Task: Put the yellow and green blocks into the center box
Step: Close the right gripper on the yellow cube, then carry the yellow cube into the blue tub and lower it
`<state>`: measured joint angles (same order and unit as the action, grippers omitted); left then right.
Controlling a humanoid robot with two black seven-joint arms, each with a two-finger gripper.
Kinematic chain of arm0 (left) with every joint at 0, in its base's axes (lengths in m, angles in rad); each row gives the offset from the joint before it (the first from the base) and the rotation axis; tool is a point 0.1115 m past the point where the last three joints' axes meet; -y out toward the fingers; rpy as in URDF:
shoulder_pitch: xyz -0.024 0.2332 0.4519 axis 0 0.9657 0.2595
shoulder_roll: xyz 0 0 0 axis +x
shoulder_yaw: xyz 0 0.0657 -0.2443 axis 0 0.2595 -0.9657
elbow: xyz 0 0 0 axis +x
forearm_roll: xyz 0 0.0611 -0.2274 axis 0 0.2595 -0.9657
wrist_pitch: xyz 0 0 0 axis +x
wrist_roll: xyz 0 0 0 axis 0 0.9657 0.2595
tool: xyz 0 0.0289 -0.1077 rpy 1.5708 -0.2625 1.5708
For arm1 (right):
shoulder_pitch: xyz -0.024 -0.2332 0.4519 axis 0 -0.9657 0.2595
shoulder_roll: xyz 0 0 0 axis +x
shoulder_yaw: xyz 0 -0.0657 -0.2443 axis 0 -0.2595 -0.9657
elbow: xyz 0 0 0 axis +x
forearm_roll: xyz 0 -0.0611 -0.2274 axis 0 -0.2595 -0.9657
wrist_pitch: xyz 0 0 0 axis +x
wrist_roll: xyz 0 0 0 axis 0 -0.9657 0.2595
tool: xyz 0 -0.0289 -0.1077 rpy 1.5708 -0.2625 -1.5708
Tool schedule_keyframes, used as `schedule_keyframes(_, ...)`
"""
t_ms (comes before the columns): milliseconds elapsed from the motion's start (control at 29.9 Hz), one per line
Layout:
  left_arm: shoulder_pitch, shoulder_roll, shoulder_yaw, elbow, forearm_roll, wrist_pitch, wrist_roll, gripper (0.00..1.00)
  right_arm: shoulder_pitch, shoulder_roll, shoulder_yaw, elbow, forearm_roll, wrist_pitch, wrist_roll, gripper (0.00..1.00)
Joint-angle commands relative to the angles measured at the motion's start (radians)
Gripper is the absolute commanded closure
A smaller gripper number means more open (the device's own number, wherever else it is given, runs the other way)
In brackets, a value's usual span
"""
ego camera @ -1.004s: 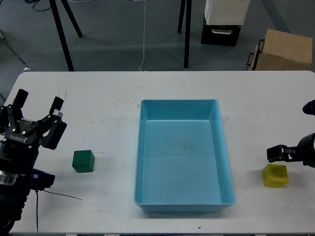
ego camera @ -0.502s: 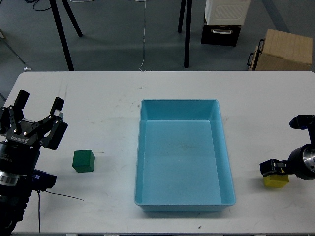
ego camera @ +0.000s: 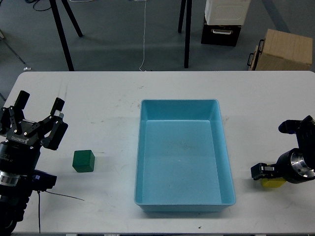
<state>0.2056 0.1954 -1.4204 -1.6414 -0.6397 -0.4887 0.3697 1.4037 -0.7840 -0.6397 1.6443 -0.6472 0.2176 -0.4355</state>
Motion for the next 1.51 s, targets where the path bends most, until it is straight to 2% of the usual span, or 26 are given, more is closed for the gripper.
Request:
schedule_keyframes(0,0.0,-0.001,0.0,0.0,0.0,0.0,0.0,0.0,0.008,-0.003,0.0,0.003,0.0,0.0,0.0,0.87)
schedule_keyframes(100,0.0,-0.001,0.0,0.0,0.0,0.0,0.0,0.0,0.02,-0.008,0.0,0.009,0.004,0.0,0.0,0.98)
schedule_keyframes(234,0.0,-0.001,0.0,0.0,0.0,0.0,0.0,0.0,0.119,-0.011,-0.002,0.015,0.011,0.002,-0.008,0.99)
schedule_keyframes(402,0.002,-0.001,0.0,0.0,0.0,0.0,0.0,0.0,0.377,0.009,-0.005,0.035,0.118,0.022,-0.005,0.99)
schedule_keyframes(469,0.002,-0.001,0.0,0.0,0.0,0.0,0.0,0.0,0.461,0.076,0.0,0.035,0.202,0.046,0.001,0.99)
schedule_keyframes(569,0.0,-0.002,0.0,0.0,0.0,0.001,-0.002,0.0,0.523,0.24,0.012,0.031,0.288,0.059,0.006,0.99)
schedule_keyframes(669,-0.002,-0.002,0.0,0.0,0.0,0.002,-0.002,0.0,0.505,0.406,0.022,0.008,0.297,0.046,0.006,0.99)
schedule_keyframes(803,-0.003,-0.001,0.0,0.0,0.0,0.002,-0.002,0.0,0.387,0.57,0.022,-0.066,0.297,-0.003,0.006,0.96)
schedule_keyframes(870,-0.003,-0.001,0.0,0.0,0.0,0.002,-0.002,0.0,0.342,0.62,0.023,-0.09,0.299,-0.032,0.004,0.9)
schedule_keyframes(971,-0.002,-0.001,0.0,0.0,0.0,0.002,-0.002,0.0,0.317,0.652,0.023,-0.09,0.3,-0.079,0.004,0.71)
schedule_keyframes(1004,-0.002,0.001,0.0,0.0,0.0,0.002,-0.002,0.0,0.316,0.655,0.023,-0.09,0.3,-0.095,0.004,0.6)
schedule_keyframes(1038,-0.002,0.001,0.0,0.0,0.0,0.001,-0.002,0.0,0.314,0.655,0.023,-0.09,0.3,-0.102,0.004,0.4)
schedule_keyframes(1071,-0.002,-0.001,0.0,0.0,0.0,0.002,-0.002,0.0,0.314,0.655,0.023,-0.09,0.302,-0.104,0.004,0.16)
schedule_keyframes(1105,-0.002,-0.001,0.0,0.0,0.0,0.002,-0.002,0.0,0.316,0.654,0.023,-0.089,0.302,-0.104,0.004,0.0)
schedule_keyframes(1339,-0.003,0.001,0.0,0.0,0.003,0.006,0.0,0.0,0.334,0.628,0.023,-0.089,0.304,-0.093,0.001,0.01)
schedule_keyframes(1473,-0.005,0.001,0.0,0.0,0.011,0.006,-0.002,0.0,0.343,0.545,0.046,-0.101,0.308,-0.109,0.006,0.0)
